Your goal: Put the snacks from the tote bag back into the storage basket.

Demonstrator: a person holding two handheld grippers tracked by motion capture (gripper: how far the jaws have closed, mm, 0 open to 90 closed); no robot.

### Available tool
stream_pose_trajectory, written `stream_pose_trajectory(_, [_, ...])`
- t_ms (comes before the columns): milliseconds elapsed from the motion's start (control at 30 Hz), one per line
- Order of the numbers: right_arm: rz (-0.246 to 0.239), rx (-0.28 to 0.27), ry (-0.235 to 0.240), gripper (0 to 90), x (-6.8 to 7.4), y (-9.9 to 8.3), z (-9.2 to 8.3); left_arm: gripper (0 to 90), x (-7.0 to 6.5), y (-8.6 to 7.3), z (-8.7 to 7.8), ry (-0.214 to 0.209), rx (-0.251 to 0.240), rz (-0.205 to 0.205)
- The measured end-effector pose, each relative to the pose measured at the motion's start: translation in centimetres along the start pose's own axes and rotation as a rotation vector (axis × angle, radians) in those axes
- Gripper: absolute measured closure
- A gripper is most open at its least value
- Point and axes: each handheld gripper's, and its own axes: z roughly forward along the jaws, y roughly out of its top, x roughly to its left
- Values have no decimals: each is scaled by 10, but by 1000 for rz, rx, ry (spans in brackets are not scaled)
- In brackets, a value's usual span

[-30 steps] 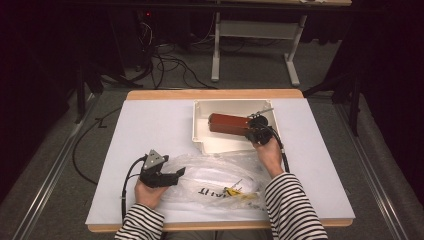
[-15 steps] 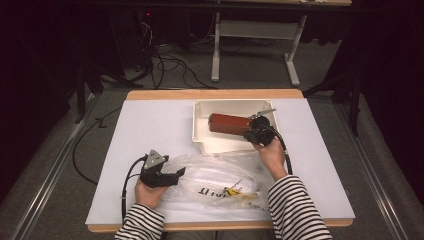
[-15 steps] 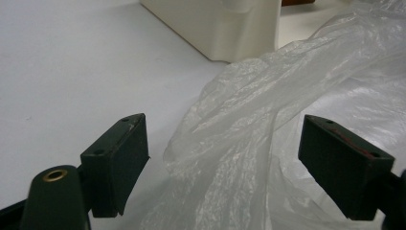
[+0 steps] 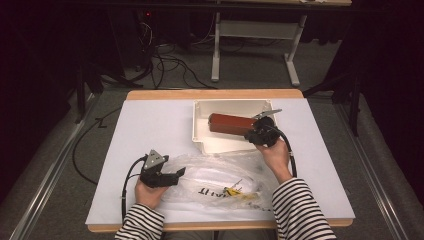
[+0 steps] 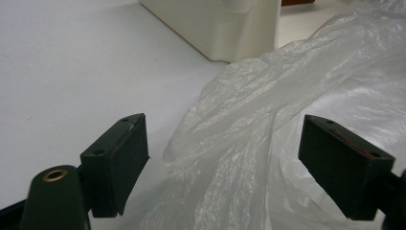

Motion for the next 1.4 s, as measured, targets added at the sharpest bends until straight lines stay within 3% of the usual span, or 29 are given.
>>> stream_pose_trajectory(267, [-32, -19, -15, 728, 5, -3, -11, 180, 0, 0, 0, 0, -5, -3])
stream_pose_trajectory(1400, [-50, -108, 31, 672, 3, -28, -52, 183, 0, 0, 0, -1, -4, 2])
